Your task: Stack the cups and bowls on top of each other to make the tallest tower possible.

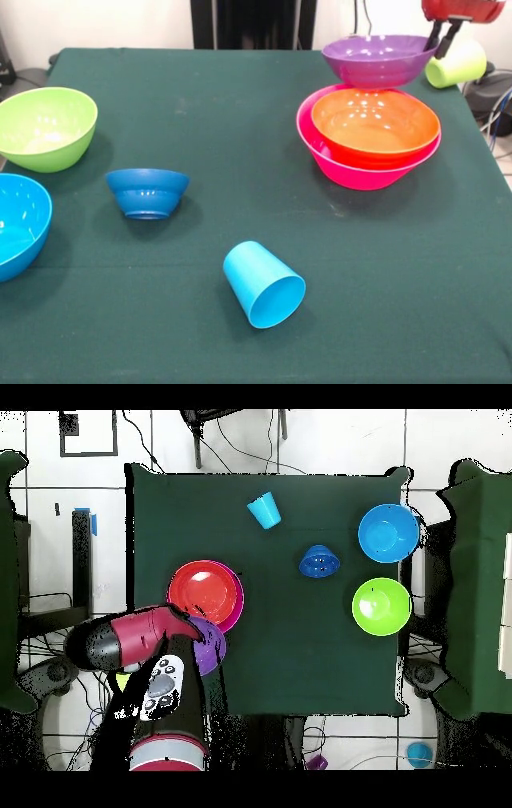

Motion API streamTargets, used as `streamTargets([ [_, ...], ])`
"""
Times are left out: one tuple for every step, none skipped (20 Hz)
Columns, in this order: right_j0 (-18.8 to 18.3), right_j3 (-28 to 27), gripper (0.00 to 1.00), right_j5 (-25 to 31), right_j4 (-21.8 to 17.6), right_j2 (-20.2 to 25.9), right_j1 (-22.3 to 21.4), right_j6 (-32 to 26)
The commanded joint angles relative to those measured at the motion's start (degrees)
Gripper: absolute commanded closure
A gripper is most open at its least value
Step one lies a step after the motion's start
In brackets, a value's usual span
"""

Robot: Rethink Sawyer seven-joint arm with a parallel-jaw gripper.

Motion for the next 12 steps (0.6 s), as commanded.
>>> streamTargets([
  [0.45,-6.87,1.00,1.61,-1.90,3.01,1.95,2.03],
  [0.52,-7.07,1.00,2.31,-1.63,3.10,1.77,2.09],
  [0.32,-6.96,1.00,2.55,-1.40,3.34,1.74,1.96],
  [0.15,-6.95,1.00,2.87,-1.28,3.50,1.64,1.76],
  [-0.06,-6.72,1.00,2.95,-1.26,3.62,1.45,1.53],
  [-0.26,-6.49,1.00,3.02,-1.25,3.73,1.26,1.29],
  [-0.47,-6.26,1.00,3.10,-1.23,3.85,1.06,1.06],
  [-0.55,-6.11,1.00,3.36,-1.24,3.82,0.73,0.97],
  [-0.59,-6.25,1.00,3.97,-1.19,3.77,0.36,0.87],
  [-0.63,-6.13,1.00,4.39,-1.07,3.77,0.01,0.88],
  [-0.73,-6.10,1.00,4.84,-0.90,3.81,-0.26,0.89],
  [-0.74,-6.11,1.00,5.28,-0.80,3.85,-0.58,0.87],
])
